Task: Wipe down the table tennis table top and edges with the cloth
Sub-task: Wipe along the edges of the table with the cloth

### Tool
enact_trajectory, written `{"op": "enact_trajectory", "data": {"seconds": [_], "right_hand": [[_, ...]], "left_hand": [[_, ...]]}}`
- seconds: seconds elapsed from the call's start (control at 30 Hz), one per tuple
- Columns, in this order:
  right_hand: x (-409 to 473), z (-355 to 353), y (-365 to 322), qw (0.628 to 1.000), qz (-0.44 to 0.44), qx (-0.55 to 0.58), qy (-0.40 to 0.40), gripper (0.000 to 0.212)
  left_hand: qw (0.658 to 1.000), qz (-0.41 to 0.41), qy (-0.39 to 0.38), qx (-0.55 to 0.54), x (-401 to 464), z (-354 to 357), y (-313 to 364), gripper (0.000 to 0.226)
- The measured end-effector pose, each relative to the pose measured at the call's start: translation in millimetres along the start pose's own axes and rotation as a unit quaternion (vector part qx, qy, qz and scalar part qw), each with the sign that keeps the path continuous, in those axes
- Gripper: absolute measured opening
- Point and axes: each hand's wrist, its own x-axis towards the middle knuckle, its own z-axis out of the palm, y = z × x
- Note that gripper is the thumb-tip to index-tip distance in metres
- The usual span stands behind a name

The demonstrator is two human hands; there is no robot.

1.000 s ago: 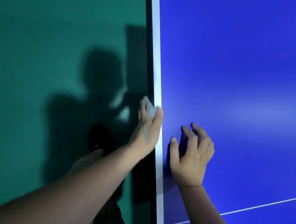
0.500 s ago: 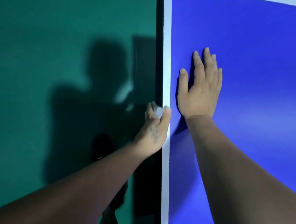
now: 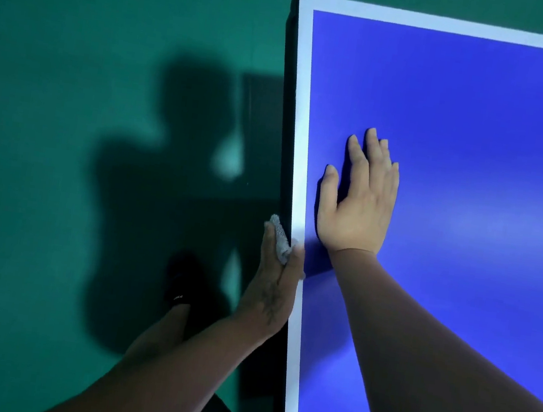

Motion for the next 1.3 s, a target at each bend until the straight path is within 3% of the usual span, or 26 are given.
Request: {"op": "enact_trajectory", "data": {"seconds": [0.17,0.3,0.43,0.63,0.73,0.8,0.87,0.97,1.0,1.07,1.13,1.23,1.3], "right_hand": [[1.0,2.9,3.1,1.000,-0.012,0.001,0.005,0.054],[2.6,2.8,2.3,1.000,-0.006,-0.005,0.005,0.054],[4.6,2.3,0.5,1.000,-0.009,-0.015,0.002,0.054],[7.1,0.1,1.7,0.999,-0.005,-0.023,-0.026,0.054],[7.5,-0.2,2.2,0.999,-0.001,-0.021,-0.038,0.055],[7.1,0.6,1.9,0.999,-0.002,-0.017,-0.035,0.055],[5.9,-0.3,3.0,0.999,-0.004,-0.013,-0.032,0.055],[6.0,0.0,4.0,0.999,-0.004,-0.009,-0.036,0.054],[6.0,-0.1,3.8,0.999,-0.003,-0.010,-0.037,0.054],[6.8,0.2,3.5,0.999,0.002,-0.010,-0.037,0.054],[7.2,-0.2,2.3,0.999,0.005,-0.011,-0.039,0.054],[7.3,-0.2,2.1,0.999,0.005,-0.015,-0.039,0.053],[7.1,-0.7,0.9,0.999,0.004,-0.017,-0.038,0.053]], "left_hand": [[1.000,0.016,0.025,0.005,42.6,-3.4,48.0,0.069],[0.995,0.066,0.056,0.057,114.9,-23.3,116.5,0.083],[0.995,0.057,0.065,0.050,151.2,-36.2,158.5,0.048],[0.999,0.038,0.005,0.004,86.6,-30.0,128.1,0.088],[0.999,-0.028,-0.018,-0.021,51.7,-29.4,109.8,0.090],[0.997,-0.058,-0.016,-0.043,46.2,-29.2,104.7,0.076],[0.999,-0.033,-0.001,0.004,63.8,-27.8,115.4,0.063],[0.998,0.029,0.044,0.026,120.1,-35.0,150.7,0.084],[0.996,0.055,0.060,0.025,141.5,-38.9,165.8,0.077],[0.992,0.082,0.076,0.053,182.3,-47.1,197.8,0.038],[0.989,0.100,0.099,0.051,204.1,-52.6,227.4,0.028],[0.987,0.111,0.080,0.087,200.0,-59.3,218.2,0.042],[0.993,0.074,0.053,0.076,177.3,-56.9,189.4,0.079]]}}
